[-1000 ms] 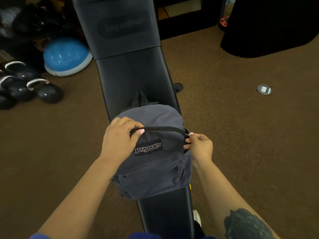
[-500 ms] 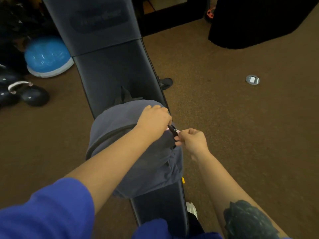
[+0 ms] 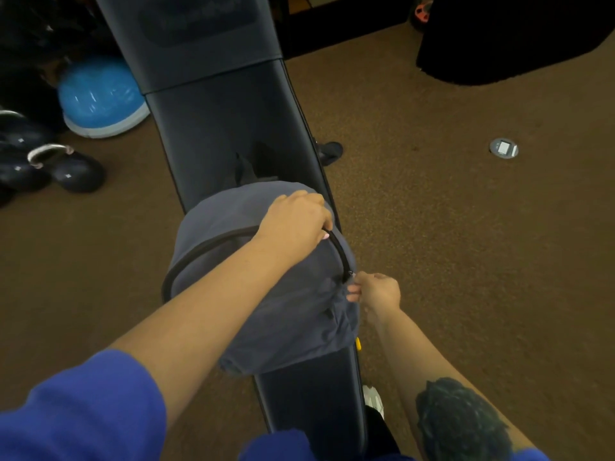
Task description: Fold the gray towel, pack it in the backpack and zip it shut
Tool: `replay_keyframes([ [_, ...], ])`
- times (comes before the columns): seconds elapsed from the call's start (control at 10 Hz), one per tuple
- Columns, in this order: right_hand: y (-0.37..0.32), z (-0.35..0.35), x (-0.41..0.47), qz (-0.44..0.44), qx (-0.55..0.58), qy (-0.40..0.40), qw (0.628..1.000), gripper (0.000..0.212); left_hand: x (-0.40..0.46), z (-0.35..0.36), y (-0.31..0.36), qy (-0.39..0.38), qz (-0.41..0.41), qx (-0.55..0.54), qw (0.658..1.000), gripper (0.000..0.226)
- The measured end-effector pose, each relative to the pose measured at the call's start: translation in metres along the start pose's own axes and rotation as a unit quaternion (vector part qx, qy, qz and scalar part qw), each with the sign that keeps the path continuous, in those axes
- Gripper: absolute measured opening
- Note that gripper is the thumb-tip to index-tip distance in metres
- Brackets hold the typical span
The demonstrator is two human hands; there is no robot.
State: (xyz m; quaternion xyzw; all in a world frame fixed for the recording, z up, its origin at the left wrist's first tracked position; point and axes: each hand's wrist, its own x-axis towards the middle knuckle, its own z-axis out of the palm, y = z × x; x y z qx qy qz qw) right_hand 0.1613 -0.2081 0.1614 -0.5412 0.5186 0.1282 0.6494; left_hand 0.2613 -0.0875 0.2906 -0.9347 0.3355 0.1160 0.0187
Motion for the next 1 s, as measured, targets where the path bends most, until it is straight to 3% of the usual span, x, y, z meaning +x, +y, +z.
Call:
replay_keyframes([
  [0.2,0.005,0.005,0.013,0.039,-0.07,0.0,0.997,0.014,0.0,0.004,0.002,0.006,0.002,0.004,1.0,0.023],
  [0.3,-0.001,0.008,0.011,0.0,-0.172,-0.004,0.985,0.019,-0.002,0.001,0.001,0.008,-0.002,0.004,1.0,0.028],
  [0.4,-0.015,0.008,-0.005,-0.097,-0.252,0.026,0.962,0.026,-0.01,-0.006,-0.008,0.007,-0.026,-0.016,1.0,0.043],
  [0.6,-0.053,0.017,-0.044,-0.288,-0.279,-0.001,0.916,0.033,-0.042,-0.018,-0.027,0.043,-0.106,-0.073,0.991,0.041],
  [0.9,-0.074,0.023,-0.081,-0.375,-0.377,-0.042,0.846,0.035,-0.089,-0.019,-0.036,0.117,-0.205,-0.113,0.965,0.047],
  [1.0,-0.081,0.019,-0.098,-0.407,-0.404,-0.041,0.818,0.044,-0.106,-0.024,-0.034,0.119,-0.24,-0.105,0.958,0.054],
])
